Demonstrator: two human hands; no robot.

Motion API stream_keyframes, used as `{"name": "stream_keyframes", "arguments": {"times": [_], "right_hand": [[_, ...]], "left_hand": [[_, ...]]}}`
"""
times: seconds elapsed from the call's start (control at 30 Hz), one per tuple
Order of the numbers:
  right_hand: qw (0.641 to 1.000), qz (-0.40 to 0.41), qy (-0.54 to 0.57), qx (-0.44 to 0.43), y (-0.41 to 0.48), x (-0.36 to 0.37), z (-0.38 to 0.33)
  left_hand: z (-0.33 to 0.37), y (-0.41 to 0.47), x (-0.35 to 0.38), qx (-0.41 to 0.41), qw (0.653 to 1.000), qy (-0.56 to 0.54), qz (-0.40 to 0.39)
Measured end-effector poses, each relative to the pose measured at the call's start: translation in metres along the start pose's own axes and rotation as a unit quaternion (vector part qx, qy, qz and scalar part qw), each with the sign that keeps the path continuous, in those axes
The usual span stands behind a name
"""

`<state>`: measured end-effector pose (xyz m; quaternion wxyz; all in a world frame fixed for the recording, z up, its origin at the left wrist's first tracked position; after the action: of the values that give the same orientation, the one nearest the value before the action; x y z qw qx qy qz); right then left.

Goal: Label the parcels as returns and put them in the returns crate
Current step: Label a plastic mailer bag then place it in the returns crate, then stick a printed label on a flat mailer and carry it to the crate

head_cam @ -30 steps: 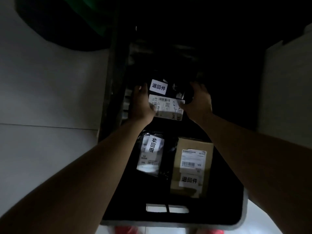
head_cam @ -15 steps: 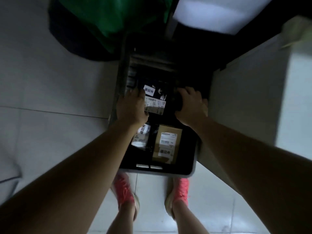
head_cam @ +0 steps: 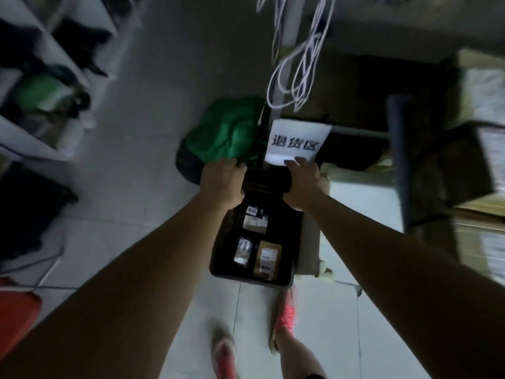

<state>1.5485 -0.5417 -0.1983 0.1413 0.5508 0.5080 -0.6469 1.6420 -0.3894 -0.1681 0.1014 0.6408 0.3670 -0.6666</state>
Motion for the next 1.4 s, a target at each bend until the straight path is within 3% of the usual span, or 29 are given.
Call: {"name": "stream_keyframes", "arguments": {"times": [0.17,0.37,0.53,0.7,1.1,1.4], "right_hand": [[0.997,0.063,0.025,0.027,-0.118,-0.09,0.006],[0.984,0.152,0.068,0.064,-0.275,-0.153,0.05],[0.97,0.198,0.089,0.106,-0.374,-0.181,0.12],[0.966,0.184,0.111,0.141,-0.442,-0.174,0.222],[0.956,0.178,0.109,0.204,-0.505,-0.149,0.534],[0.95,0.149,0.154,0.229,-0.438,-0.159,0.706]], "left_hand": [[0.02,-0.081,-0.112,-0.012,0.999,0.028,0.03],[0.08,-0.167,-0.208,0.042,0.994,0.039,0.088],[0.174,-0.216,-0.261,0.082,0.982,0.106,0.135],[0.295,-0.232,-0.292,0.122,0.981,0.103,0.111],[0.63,-0.197,-0.306,0.186,0.972,0.107,0.095],[0.734,-0.072,-0.299,0.204,0.971,0.063,0.105]]}}
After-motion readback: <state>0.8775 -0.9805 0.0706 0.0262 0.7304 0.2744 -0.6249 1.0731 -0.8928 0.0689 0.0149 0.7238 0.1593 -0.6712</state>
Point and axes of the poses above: each hand's wrist, its own y-axis towards the middle knuckle, its own x-axis out of the palm, z = x × y, the point moved 4 cm from there along y, towards the middle knuckle, and after that the axes turned 7 degrees about -z, right-handed, at the moved point
